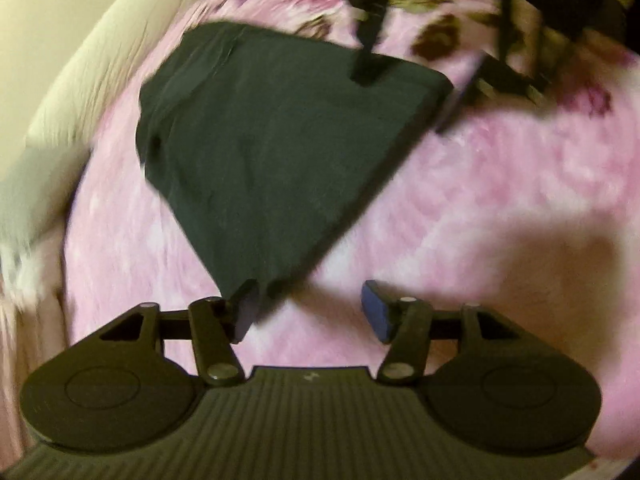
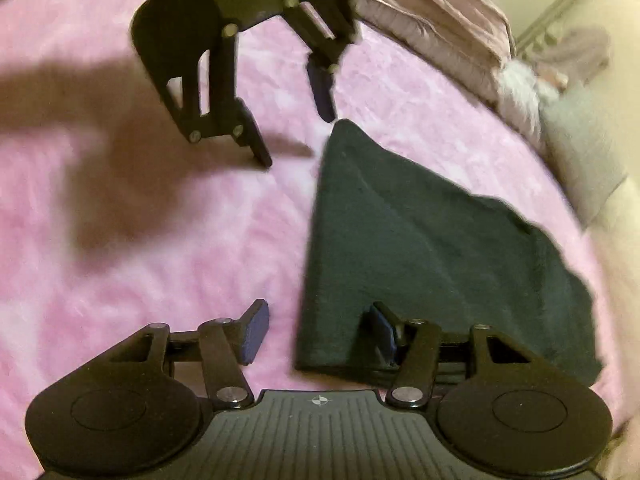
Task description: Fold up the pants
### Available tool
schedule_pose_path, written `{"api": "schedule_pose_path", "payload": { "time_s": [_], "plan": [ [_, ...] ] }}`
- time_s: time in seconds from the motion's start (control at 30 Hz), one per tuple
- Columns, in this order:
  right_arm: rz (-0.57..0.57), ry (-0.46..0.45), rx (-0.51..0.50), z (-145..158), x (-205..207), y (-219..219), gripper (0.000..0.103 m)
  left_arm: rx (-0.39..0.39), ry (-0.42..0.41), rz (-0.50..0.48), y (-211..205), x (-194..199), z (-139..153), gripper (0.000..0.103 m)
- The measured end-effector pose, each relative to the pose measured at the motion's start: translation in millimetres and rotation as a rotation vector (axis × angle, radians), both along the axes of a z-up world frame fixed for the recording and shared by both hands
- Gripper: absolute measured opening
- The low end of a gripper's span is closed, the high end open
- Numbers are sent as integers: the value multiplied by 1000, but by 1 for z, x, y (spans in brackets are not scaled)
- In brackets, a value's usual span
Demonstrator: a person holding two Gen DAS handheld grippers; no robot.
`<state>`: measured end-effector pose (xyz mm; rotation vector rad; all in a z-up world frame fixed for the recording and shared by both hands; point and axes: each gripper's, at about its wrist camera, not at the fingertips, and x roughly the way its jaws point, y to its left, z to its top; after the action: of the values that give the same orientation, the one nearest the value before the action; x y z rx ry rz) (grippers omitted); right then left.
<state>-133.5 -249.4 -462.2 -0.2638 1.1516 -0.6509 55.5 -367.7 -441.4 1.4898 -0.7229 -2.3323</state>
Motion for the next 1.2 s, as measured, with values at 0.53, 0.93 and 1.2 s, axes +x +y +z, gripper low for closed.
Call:
{"api": "schedule_pose_path", "payload": {
  "time_s": [0.53, 0.93, 1.2],
  "plan": [
    [-36, -72, -12, 58, -22, -9, 16, -189, -127, -266, -40, -26, -6, 9],
    [-10, -122, 49, 130, -31, 24, 14, -143, -64, -140, -5, -16, 77, 5],
    [42, -203, 250, 177, -34, 105, 14, 7, -132, -57, 74, 27, 124, 5]
  ]
}}
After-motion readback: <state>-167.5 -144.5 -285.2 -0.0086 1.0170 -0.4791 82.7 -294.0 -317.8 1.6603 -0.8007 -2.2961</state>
